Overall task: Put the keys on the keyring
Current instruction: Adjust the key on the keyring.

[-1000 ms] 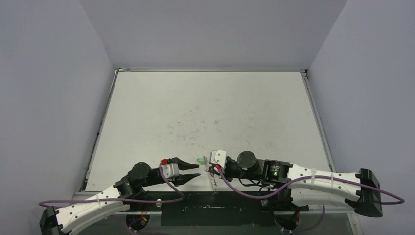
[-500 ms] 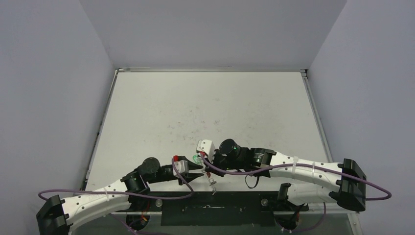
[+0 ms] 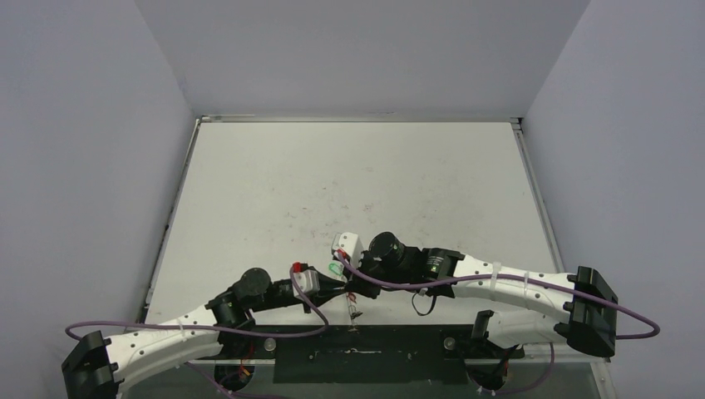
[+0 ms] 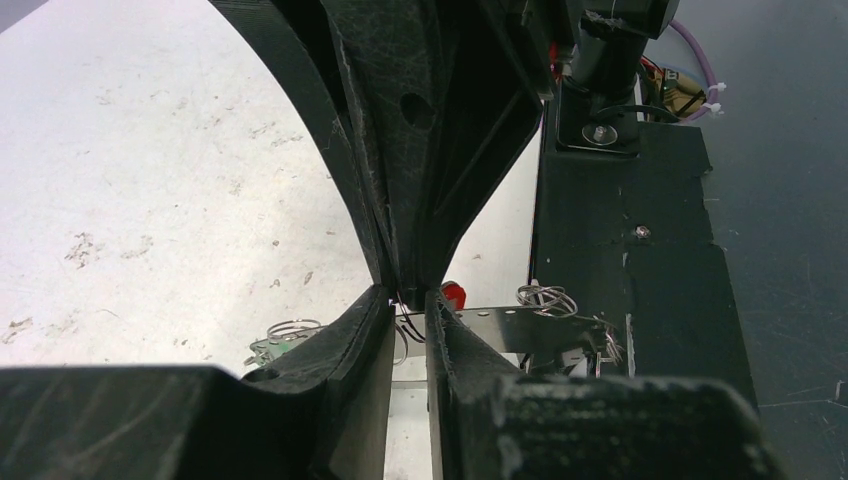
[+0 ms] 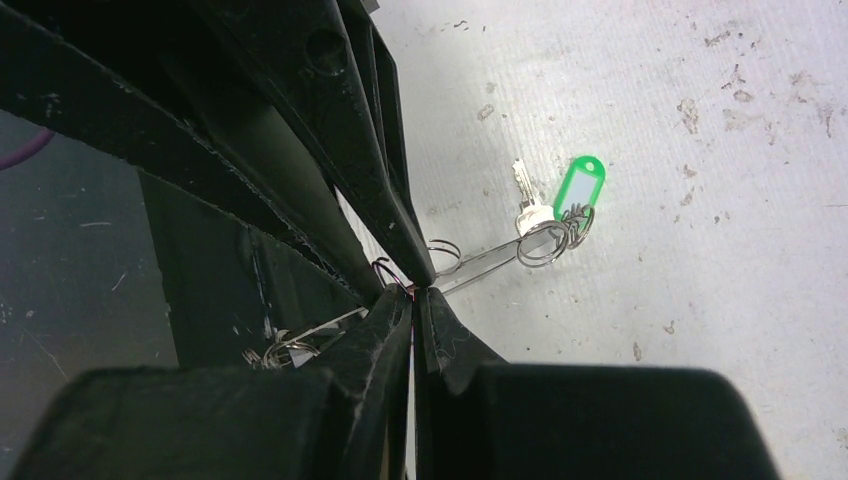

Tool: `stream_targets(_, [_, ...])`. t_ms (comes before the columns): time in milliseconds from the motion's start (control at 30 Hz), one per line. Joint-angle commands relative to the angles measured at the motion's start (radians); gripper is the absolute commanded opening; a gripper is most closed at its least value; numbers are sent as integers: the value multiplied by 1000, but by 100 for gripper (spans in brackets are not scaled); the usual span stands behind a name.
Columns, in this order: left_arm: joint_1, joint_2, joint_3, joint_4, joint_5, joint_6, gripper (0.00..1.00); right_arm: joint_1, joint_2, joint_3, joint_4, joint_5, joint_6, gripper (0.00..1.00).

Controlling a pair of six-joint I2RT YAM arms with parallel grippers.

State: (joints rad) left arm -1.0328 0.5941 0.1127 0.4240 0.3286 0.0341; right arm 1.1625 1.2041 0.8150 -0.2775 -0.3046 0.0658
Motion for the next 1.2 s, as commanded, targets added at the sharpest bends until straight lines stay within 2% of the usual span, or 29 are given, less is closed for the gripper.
stream_targets(0, [-4, -43, 34, -59, -21, 16, 17, -6, -24, 19, 36, -1, 8, 0])
stream_targets(333, [-5, -84, 37, -119, -35, 23, 21, -6, -29, 29, 30, 4, 5, 0])
stream_targets(467, [-4, -49, 38, -87, -19, 23, 18, -7, -28, 33, 31, 2, 5, 0])
stream_targets(833, [-5, 24, 44, 19, -1, 10, 17, -6, -12, 37, 37, -13, 5, 0])
stream_targets(1033, [-5, 0, 39, 34, -2, -6, 25, -7, -11, 38, 37, -16, 4, 0])
stream_targets(1167, [-4, -14, 36, 30, -2, -11, 26, -7, -12, 38, 38, -19, 5, 0])
